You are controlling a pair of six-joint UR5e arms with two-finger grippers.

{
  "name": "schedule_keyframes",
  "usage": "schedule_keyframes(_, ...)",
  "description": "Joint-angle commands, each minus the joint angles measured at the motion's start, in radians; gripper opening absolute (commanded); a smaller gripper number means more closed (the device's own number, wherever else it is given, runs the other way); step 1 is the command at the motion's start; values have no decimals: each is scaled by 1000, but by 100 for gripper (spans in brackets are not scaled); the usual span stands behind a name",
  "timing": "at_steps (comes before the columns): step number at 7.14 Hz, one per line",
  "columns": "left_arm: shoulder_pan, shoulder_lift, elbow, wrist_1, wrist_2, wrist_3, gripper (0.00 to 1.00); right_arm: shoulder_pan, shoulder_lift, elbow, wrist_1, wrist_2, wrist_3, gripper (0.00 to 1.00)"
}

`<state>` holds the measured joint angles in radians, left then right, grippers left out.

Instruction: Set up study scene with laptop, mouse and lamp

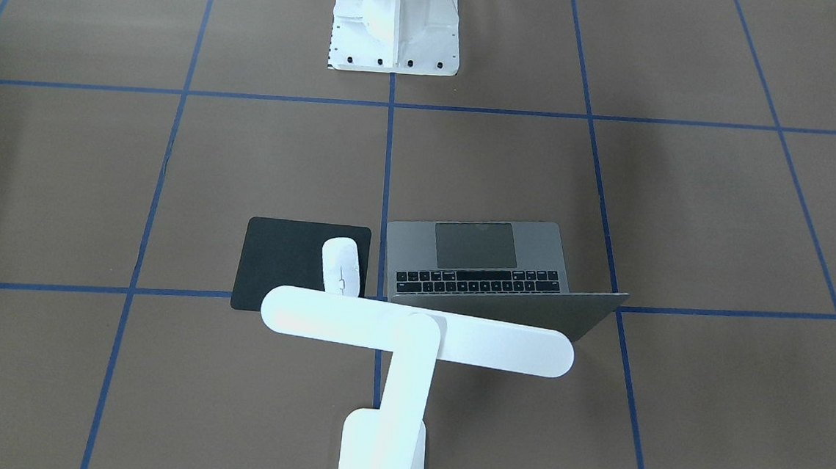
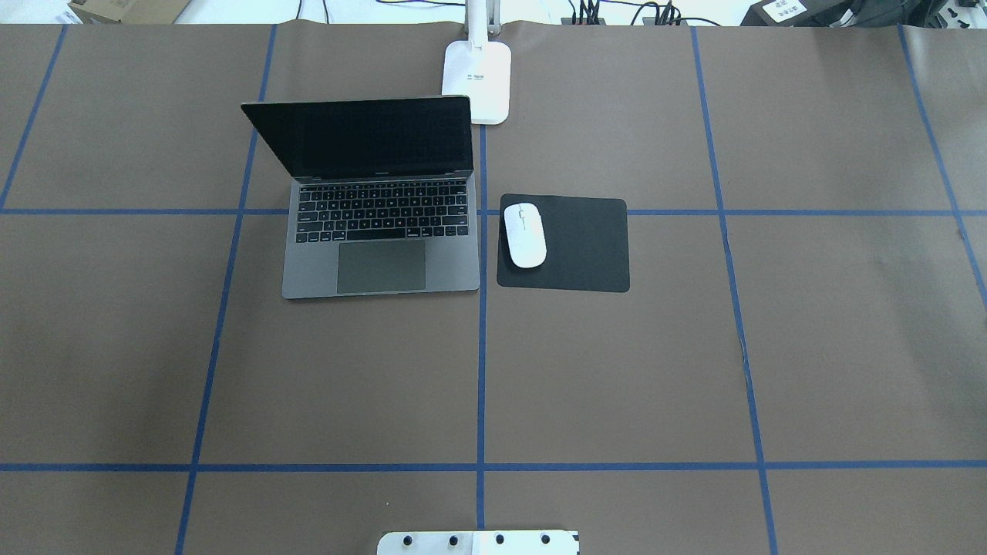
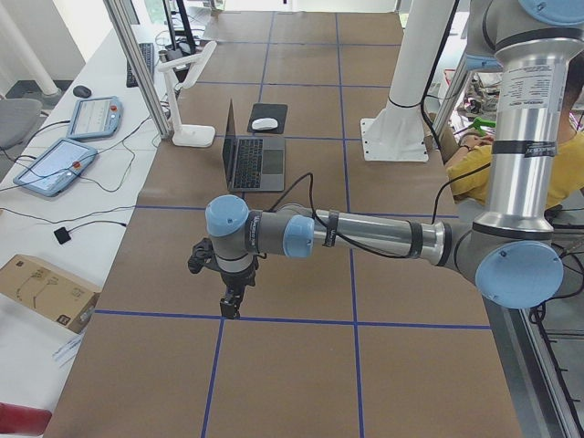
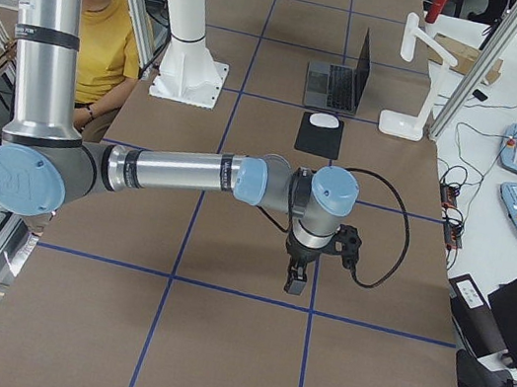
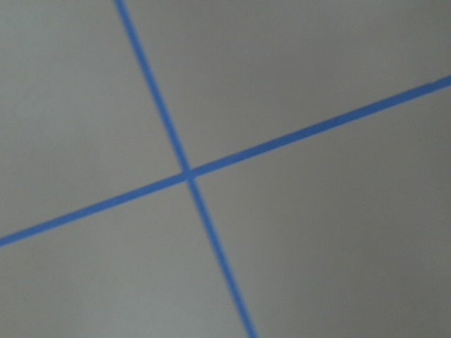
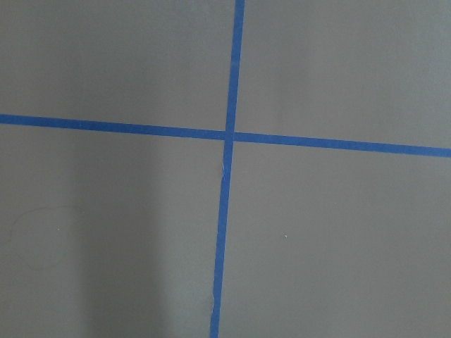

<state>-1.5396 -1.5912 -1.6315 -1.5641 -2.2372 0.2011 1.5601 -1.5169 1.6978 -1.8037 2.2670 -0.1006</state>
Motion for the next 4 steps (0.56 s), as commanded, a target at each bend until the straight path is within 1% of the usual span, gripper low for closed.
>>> schedule_keyframes(1, -97, 74, -20, -2, -105, 96, 100, -2, 0, -7, 58, 0, 2, 100)
schedule_keyframes(2, -102, 97, -65, 49, -117, 95, 100, -2, -5, -9, 82, 2, -2, 100)
schedule_keyframes(4, -99, 102, -73, 45, -125, 103, 100, -2, -3, -3, 83, 14, -5, 100)
